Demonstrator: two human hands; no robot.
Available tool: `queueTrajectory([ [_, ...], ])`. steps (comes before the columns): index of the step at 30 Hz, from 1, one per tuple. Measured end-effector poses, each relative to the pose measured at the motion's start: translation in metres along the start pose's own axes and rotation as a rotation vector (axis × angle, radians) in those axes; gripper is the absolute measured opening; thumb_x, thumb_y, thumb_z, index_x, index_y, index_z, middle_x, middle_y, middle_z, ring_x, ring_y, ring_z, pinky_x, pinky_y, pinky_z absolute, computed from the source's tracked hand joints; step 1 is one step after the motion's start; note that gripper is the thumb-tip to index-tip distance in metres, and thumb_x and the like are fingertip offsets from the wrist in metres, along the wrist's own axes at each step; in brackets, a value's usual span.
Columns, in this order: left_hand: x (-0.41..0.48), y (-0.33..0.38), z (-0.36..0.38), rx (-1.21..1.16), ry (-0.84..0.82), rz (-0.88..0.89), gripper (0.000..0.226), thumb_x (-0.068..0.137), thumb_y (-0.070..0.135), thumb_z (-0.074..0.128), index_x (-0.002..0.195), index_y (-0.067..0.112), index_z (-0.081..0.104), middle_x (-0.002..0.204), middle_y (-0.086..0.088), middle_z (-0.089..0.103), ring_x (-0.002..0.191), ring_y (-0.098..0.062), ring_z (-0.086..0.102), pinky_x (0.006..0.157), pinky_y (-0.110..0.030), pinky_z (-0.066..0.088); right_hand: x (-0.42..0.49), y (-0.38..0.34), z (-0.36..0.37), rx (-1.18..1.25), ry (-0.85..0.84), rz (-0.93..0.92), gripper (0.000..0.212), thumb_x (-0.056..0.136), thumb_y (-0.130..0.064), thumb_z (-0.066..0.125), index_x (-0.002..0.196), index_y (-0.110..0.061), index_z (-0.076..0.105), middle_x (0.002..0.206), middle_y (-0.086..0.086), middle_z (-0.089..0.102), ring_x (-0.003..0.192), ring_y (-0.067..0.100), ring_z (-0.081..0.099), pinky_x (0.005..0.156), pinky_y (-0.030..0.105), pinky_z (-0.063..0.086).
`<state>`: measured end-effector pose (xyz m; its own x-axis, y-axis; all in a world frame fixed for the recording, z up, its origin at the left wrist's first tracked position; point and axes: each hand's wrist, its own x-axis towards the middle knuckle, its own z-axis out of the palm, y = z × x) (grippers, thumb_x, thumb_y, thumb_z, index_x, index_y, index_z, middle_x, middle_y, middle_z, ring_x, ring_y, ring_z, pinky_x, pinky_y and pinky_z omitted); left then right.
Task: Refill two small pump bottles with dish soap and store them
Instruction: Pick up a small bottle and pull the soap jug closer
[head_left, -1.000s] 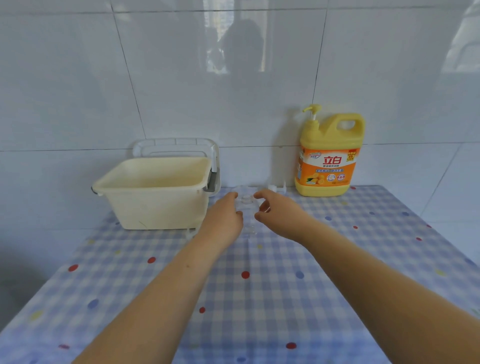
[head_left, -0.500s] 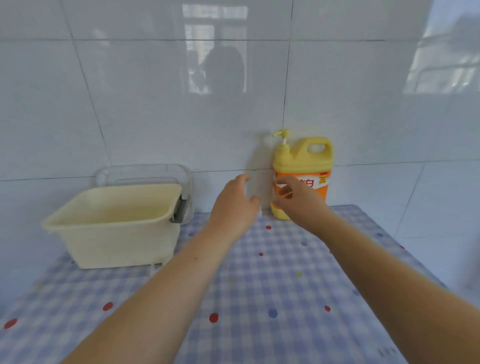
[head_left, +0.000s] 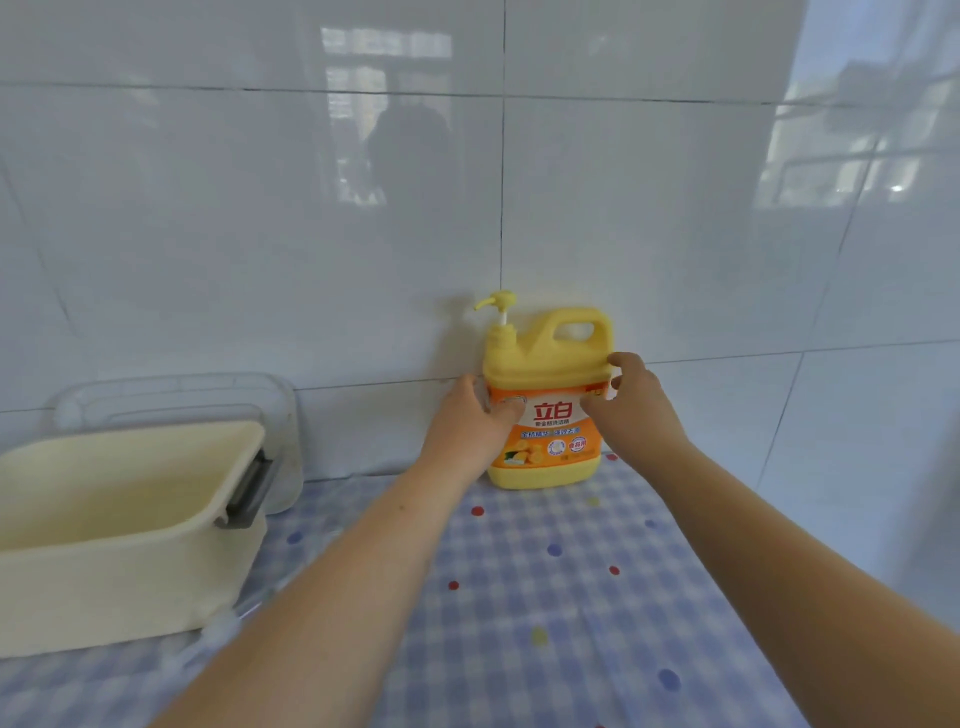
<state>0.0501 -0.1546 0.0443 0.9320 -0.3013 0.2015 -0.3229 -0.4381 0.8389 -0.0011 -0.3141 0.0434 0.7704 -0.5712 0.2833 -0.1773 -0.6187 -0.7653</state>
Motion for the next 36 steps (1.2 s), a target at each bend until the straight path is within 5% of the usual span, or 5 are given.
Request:
queueTrajectory([
  [11,0.034,-0.014,0.024,-0.204,-0.024,-0.022,0.058,0.076,0.045,0.076,0.123,0.023,0.050,0.108,0.012,0.061,0.096,-0.009,0.062,0.073,-0.023,0.047,0.018,0.016,0.011,0.130,-0.096,0.059,0.065,0.088,-0.022,0.059,0.144,-0.024,0.027,0.104,-0.004,0.053,0.092,0.020,0.061,0.081,0.044,0.056],
  [21,0.041,-0.010,0.026,-0.183,0.022,-0.048,0.058,0.080,0.040,0.074,0.123,0.016,0.042,0.106,0.006,0.053,0.095,-0.015,0.054,0.077,-0.030,0.045,0.016,0.011,0.015,0.185,-0.087,0.094,0.063,0.087,-0.022,0.059,0.141,-0.021,0.027,0.103,0.000,0.061,0.086,0.018,0.065,0.075,0.040,0.057],
  [26,0.027,-0.011,0.024,-0.170,0.038,-0.020,0.051,0.081,0.040,0.073,0.114,0.019,0.042,0.104,0.007,0.054,0.092,-0.013,0.055,0.062,-0.022,0.042,0.006,0.009,0.008,0.160,-0.092,0.070,0.060,0.086,-0.024,0.060,0.137,-0.020,0.029,0.103,0.001,0.062,0.090,0.022,0.064,0.081,0.046,0.056],
  [30,0.010,-0.011,0.017,-0.163,0.037,-0.027,0.054,0.081,0.043,0.072,0.118,0.017,0.044,0.108,0.004,0.058,0.097,-0.017,0.059,0.077,-0.033,0.048,-0.009,0.005,0.002,0.129,-0.096,0.052,0.059,0.086,-0.024,0.061,0.136,-0.018,0.031,0.105,0.003,0.063,0.091,0.023,0.064,0.081,0.047,0.055],
  [36,-0.028,-0.009,0.002,-0.087,0.056,-0.011,0.059,0.081,0.046,0.071,0.122,0.012,0.045,0.105,0.005,0.054,0.093,-0.016,0.055,0.074,-0.031,0.043,-0.043,0.000,-0.007,0.144,-0.106,0.039,0.059,0.085,-0.029,0.065,0.134,-0.021,0.033,0.104,0.000,0.063,0.090,0.021,0.065,0.080,0.044,0.057],
])
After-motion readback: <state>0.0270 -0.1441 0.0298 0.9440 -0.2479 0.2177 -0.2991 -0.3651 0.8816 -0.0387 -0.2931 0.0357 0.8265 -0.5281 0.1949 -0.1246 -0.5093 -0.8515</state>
